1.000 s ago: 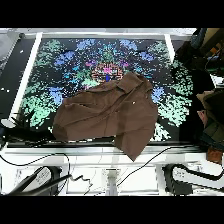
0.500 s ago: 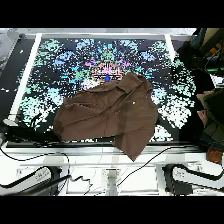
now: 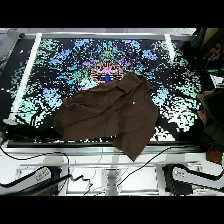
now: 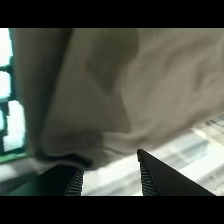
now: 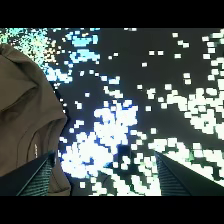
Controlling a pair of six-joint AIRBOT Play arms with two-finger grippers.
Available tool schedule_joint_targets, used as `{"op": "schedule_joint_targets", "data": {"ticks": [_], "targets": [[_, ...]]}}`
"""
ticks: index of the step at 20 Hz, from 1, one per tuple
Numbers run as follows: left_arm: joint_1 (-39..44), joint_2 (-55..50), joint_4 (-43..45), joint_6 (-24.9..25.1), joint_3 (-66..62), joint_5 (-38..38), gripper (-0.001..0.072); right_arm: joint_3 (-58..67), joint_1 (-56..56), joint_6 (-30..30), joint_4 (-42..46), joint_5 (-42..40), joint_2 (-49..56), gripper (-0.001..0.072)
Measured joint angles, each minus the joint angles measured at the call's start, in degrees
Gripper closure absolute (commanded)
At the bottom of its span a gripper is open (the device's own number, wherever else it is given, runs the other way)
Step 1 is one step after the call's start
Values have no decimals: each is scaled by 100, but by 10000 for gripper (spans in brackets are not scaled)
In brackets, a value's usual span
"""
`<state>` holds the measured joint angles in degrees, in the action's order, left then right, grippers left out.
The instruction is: Fold the clothes and pants, and hang the long-sleeved shirts on hangers.
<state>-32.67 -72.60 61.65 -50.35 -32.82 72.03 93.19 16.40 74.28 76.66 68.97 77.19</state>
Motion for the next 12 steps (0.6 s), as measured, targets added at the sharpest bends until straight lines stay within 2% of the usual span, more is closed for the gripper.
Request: {"op": "schedule_joint_targets", "data": {"ticks": [4, 10, 11, 12], "targets": [[0, 11, 411, -157, -439, -481, 95, 0, 0, 0, 37, 0, 0, 18], [0, -98, 715, -369, -664, -413, 96, 0, 0, 2, 50, 46, 0, 19], [0, -127, 741, -372, -675, -389, 118, 0, 0, 2, 52, 59, 0, 18], [0, -157, 765, -363, -682, -372, 186, 0, 0, 2, 57, 87, 0, 19]]}}
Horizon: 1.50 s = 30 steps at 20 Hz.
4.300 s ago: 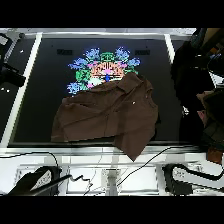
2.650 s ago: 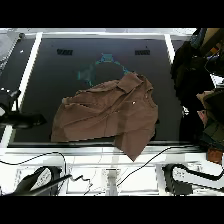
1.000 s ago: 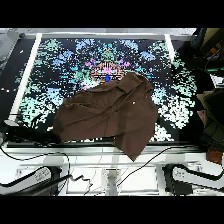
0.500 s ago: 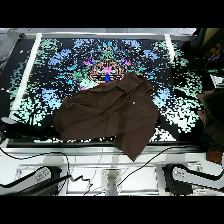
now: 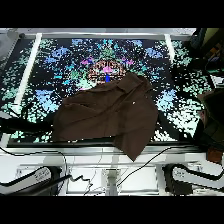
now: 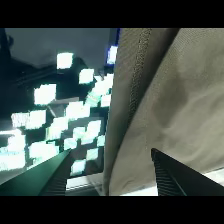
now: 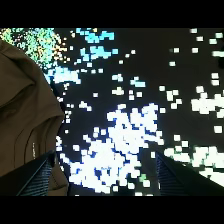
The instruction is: Fold the clothes and pants, and hang the long-sleeved shirts on hangers.
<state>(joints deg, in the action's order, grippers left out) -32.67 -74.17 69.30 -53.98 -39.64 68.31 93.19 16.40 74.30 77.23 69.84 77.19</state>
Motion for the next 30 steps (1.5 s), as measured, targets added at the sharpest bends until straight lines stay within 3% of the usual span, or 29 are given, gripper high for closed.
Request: {"op": "schedule_joint_targets", "data": {"ticks": [6, 15, 18, 21, 23, 25, 26, 30], "targets": [[-11, -72, 48, 223, 164, 175, 201, 0, 0, 2, 0, 83, 0, 18], [-4, -105, -656, 332, 549, 483, 209, 0, 0, 2, -9, 109, 0, 18], [-4, -105, -570, 345, 570, 393, 374, 0, 0, 4, -28, 109, 0, 18], [-4, -103, -516, 345, 575, 352, 383, 0, 0, 4, -37, 111, -2, 18], [0, -101, -514, 345, 573, 352, 338, 0, 0, 4, -37, 111, 0, 18], [2, -103, -461, 343, 518, 378, 143, 0, 0, 4, -39, 111, 0, 19], [7, -105, -348, 345, 424, 424, 89, 0, 0, 4, -39, 111, 0, 18], [-11, -96, 680, 208, -234, 595, 91, 0, 0, 4, -37, 109, 0, 18]]}}
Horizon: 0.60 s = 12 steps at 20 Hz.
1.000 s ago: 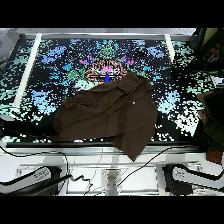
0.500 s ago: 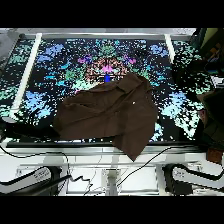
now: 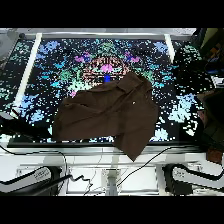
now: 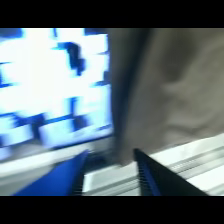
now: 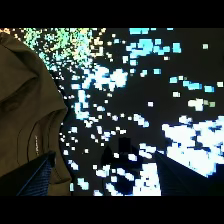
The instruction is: Fold the clothes and pants, and hang the long-sleeved shirts on hangers.
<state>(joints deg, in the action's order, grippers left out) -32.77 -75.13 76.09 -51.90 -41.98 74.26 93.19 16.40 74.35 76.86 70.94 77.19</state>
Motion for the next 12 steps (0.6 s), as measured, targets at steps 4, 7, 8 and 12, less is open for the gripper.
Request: {"op": "schedule_joint_targets", "data": {"ticks": [4, 7, 8, 12], "targets": [[-109, 118, 170, -94, -319, 74, 93, 0, 0, 0, 7, 0, -2, 18], [-210, 146, 101, -127, -179, 42, 92, 0, 0, 0, 9, 0, 0, 18], [-229, 153, 4, -85, -83, 22, 92, 0, 0, 0, 13, 0, 0, 18], [-286, 188, -428, 13, 337, -203, 93, 0, 0, 0, 13, 0, 0, 19]]}}
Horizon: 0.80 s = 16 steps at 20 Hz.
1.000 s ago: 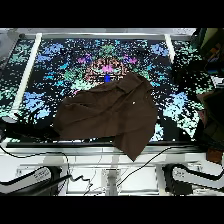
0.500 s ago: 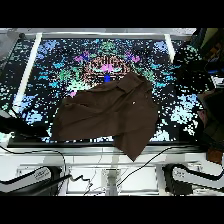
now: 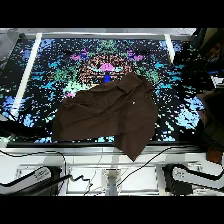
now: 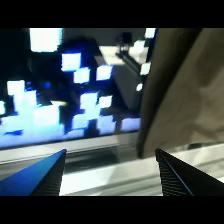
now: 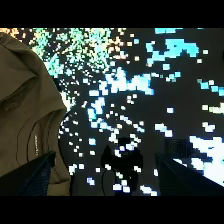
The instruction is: Fold the clothes and pants, and hang the long-sleeved shirts on hangers.
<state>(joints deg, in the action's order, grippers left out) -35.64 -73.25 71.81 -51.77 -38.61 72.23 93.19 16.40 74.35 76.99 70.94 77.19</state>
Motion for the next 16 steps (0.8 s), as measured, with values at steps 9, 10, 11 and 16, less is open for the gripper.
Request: {"op": "schedule_joint_targets", "data": {"ticks": [9, 10, 11, 16], "targets": [[-4, -31, -922, 149, 570, 201, 155, 0, 0, 0, -2, 0, 0, 19], [-4, -33, -918, 155, 584, 186, 216, 0, 0, 0, -2, -2, 0, 19], [-4, -33, -874, 160, 595, 111, 238, 0, 0, 0, -2, 0, 0, 19], [-7, -31, -754, 166, 625, -238, 692, 0, 0, 0, -4, -2, 0, 22]]}}
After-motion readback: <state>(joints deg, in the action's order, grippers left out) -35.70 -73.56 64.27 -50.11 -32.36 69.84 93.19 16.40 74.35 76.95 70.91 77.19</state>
